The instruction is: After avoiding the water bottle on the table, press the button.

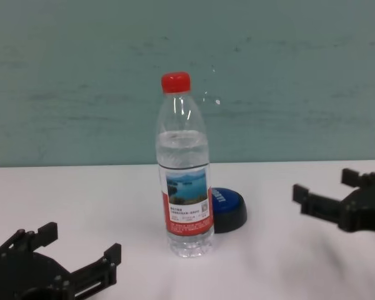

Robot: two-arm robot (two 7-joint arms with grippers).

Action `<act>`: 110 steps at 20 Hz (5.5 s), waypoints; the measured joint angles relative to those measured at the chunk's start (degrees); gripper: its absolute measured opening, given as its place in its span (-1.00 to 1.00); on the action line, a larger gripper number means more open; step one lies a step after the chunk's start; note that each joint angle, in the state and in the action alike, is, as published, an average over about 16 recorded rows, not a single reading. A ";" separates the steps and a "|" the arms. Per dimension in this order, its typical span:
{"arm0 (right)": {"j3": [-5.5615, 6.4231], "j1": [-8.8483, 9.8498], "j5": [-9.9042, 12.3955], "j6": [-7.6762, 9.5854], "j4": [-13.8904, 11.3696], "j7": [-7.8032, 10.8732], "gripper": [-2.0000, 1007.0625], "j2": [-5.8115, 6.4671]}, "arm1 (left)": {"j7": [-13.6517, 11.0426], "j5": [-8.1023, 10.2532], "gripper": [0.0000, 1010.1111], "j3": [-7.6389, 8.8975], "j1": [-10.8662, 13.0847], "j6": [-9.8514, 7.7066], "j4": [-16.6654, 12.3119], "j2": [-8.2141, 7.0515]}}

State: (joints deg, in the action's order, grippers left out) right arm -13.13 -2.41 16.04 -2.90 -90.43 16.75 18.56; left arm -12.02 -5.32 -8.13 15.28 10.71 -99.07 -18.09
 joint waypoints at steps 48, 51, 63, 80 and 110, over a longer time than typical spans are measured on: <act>1.38 5.56 2.76 -4.08 -1.35 2.28 0.99 -0.15 | 0.00 0.00 0.98 0.00 0.00 0.00 0.00 0.00; 1.27 5.71 2.54 -4.60 -0.97 2.12 0.99 -0.38 | 0.00 0.00 0.98 0.00 0.00 0.00 0.00 0.00; 0.67 6.82 0.52 -8.10 -0.43 1.85 0.99 -1.69 | 0.00 0.00 0.98 0.00 0.00 0.00 0.00 0.00; 0.99 7.50 4.32 -10.70 -0.59 5.54 0.99 -1.42 | 0.00 0.00 0.98 0.00 0.00 0.00 0.00 0.00; 0.74 7.50 6.45 -10.39 -0.66 6.51 0.99 -0.69 | 0.00 0.00 0.98 0.00 0.00 0.00 0.00 0.00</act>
State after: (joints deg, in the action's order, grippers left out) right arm -12.40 5.09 22.49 -13.29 -91.08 23.27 17.86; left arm -12.02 -5.32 -8.13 15.28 10.71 -99.07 -18.09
